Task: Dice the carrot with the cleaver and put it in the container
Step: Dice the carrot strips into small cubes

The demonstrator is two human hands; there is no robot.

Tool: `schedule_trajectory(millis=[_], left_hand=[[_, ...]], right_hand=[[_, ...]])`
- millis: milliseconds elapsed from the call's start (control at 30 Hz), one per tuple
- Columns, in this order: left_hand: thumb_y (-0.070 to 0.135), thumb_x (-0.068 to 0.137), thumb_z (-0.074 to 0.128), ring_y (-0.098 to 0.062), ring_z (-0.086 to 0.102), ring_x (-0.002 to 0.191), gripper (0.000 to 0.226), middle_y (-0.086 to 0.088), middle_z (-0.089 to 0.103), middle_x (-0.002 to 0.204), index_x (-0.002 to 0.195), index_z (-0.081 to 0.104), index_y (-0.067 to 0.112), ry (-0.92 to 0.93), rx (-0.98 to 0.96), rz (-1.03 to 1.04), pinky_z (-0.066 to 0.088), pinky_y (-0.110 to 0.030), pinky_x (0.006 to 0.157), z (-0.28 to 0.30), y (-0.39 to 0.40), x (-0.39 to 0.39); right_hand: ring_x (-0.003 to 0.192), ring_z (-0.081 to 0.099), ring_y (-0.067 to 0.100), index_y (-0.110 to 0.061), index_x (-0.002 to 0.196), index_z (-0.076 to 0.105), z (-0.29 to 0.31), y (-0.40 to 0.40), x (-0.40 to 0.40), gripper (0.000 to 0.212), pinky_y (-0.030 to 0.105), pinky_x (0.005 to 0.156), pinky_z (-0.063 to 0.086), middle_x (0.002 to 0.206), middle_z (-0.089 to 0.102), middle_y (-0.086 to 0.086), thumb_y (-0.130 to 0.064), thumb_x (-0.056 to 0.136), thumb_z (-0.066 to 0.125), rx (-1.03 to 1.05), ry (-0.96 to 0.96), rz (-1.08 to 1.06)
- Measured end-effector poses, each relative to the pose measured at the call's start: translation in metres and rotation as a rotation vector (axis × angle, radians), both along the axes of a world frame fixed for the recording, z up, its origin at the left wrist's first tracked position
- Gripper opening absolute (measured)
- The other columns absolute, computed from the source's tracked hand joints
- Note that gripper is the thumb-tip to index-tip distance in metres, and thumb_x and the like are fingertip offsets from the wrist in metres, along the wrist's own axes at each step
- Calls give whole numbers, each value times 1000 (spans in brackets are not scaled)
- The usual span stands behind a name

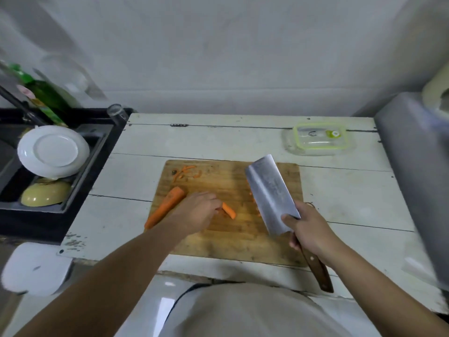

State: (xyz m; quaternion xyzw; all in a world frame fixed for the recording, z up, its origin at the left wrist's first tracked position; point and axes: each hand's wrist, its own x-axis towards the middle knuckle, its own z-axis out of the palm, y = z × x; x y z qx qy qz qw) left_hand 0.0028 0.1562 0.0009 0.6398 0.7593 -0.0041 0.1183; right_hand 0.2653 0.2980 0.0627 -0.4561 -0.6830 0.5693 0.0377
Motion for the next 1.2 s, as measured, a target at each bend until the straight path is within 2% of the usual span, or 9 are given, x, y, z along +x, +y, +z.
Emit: schedule_trajectory(millis=[167,333,500,633,733,800,867,1067,1200], left_hand=[[14,97,54,-26,60,93,14,-4,62,102,109,60,17,158,150,152,46,-38,72,7,7,-34],[7,97,51,-28,55,109,22,-7,57,117,115,56,19,180,36,-55,44,-39,86,-10,12,-39],[10,98,53,-26,54,115,19,-5,56,118,115,56,18,-110,88,82,47,-40,93,-17,4,-46],[5,95,56,-33,60,104,15,-8,59,110,106,59,15,-284,134,108,51,-44,86,-20,29,-43],[15,96,63,-31,56,104,10,-5,58,109,104,68,15,-244,251,-70,49,-42,91,-22,39,-40],[29,97,63,-25,51,112,18,1,59,113,112,70,21,-178,147,-336,44,-41,98,-21,40,-38],[36,98,61,-21,49,119,25,3,58,119,120,66,25,-96,-14,-416,39,-39,102,-15,38,-30],[47,99,58,-36,66,107,35,-12,71,110,109,65,14,-221,-189,282,47,-37,77,1,24,20],[45,103,46,-32,64,107,34,-9,69,111,109,64,17,-119,17,362,51,-40,84,12,7,29]], right_hand=[[40,51,24,-19,106,59,-5,-15,-10,14,27,44,39,60,57,4,-10,99,51,10,-1,-102],[40,56,27,-26,82,57,-3,-45,-35,21,33,44,42,59,57,10,-11,97,53,99,-28,-177],[43,60,29,-31,83,59,-8,-70,-45,8,44,49,50,50,58,5,-26,86,54,120,-122,-227],[39,53,23,-17,90,58,-7,-79,-48,13,31,42,41,52,54,2,-7,94,53,70,-98,-311],[40,54,22,-24,91,59,-1,-79,-42,17,31,44,42,52,54,1,-9,95,52,88,-131,-308],[40,53,22,-23,91,60,2,-73,-36,17,29,43,42,48,53,-1,-8,94,52,94,-143,-313],[40,53,22,-22,91,59,1,-67,-32,15,30,44,42,48,54,2,-8,94,53,91,-145,-304],[39,54,14,-23,93,59,0,-57,-30,16,21,40,40,65,58,7,-9,98,52,112,-159,-201],[43,59,17,-28,89,58,-9,-58,-33,19,21,40,41,67,61,0,-11,97,54,203,-196,-89]])
